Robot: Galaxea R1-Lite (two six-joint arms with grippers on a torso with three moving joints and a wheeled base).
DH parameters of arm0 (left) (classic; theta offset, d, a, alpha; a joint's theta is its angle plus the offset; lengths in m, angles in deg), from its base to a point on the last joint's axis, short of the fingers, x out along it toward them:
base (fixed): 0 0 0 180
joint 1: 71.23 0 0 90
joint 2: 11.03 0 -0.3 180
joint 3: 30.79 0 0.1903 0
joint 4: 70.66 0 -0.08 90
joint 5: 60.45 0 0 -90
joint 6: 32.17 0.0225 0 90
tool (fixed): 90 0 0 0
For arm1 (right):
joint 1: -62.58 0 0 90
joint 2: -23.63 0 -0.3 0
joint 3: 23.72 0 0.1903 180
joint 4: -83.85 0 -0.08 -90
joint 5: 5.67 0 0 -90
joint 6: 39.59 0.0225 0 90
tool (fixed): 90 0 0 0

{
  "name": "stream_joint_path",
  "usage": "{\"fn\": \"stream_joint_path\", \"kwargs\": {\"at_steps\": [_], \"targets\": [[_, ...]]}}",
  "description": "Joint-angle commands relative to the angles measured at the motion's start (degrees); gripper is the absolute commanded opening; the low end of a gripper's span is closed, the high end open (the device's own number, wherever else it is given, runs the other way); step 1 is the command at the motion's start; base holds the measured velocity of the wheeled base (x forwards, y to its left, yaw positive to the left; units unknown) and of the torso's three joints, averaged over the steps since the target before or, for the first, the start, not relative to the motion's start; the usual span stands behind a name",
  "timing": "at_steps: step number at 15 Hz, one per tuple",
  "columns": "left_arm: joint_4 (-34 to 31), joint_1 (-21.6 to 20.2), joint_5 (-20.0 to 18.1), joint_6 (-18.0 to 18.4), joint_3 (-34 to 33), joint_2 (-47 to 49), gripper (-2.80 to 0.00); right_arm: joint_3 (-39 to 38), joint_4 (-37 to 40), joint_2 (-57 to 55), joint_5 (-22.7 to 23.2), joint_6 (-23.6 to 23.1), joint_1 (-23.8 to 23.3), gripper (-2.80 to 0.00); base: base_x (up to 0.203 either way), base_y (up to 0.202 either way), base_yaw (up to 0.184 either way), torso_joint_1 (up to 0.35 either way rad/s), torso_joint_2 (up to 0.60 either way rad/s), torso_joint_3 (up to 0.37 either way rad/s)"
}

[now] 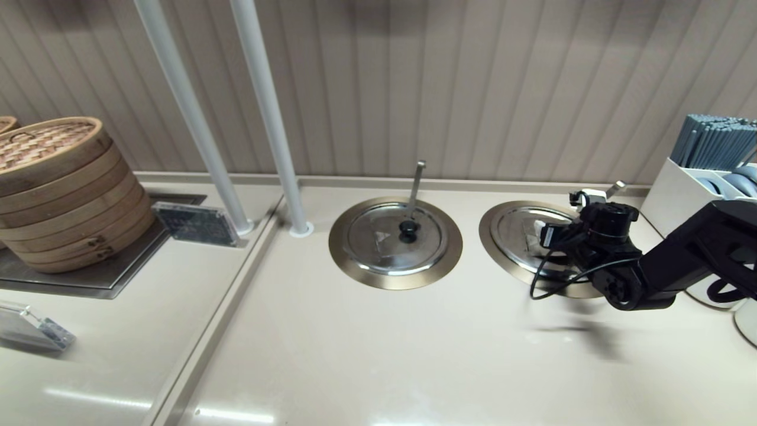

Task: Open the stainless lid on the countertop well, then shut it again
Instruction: Open the lid

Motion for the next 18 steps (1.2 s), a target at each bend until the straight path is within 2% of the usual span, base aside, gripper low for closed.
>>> {"fn": "stream_joint_path", "kwargs": {"at_steps": [1,18], "targets": [[0.04,-0.01,0.00,0.00,-0.02,0.00,-2.80,0.16,-0.26,1.13,-0.08,-0.13,0.46,0.00,0.000,0.000,0.000,0.000,0.00,0.000],[-0.04,-0.01,0.00,0.00,0.06,0.00,-2.80,2.00,-0.02,3.18,-1.75,-0.05,9.85,0.00,0.000,0.000,0.000,0.000,0.00,0.000]]}}
